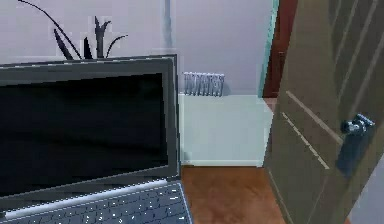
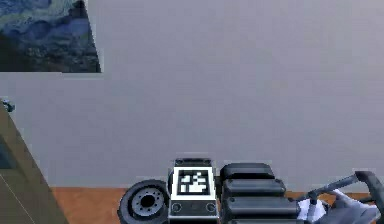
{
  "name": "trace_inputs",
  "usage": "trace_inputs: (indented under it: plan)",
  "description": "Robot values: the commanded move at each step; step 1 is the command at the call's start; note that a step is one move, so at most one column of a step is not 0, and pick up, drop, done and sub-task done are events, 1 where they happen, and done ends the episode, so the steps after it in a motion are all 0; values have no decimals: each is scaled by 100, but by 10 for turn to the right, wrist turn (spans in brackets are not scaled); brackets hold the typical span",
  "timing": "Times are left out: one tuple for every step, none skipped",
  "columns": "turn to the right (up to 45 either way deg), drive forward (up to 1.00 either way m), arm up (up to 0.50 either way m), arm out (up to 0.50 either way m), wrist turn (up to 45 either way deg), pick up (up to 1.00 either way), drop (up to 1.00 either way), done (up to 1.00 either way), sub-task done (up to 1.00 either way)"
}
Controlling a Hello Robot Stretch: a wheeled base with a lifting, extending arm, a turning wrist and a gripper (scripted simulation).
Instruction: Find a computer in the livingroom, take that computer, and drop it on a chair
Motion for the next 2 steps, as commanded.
trace_inputs:
  plan:
    - [180, 0, 0, 0, 0, 0, 0, 0, 0]
    - [0, 45, 0, 0, 0, 0, 0, 0, 0]
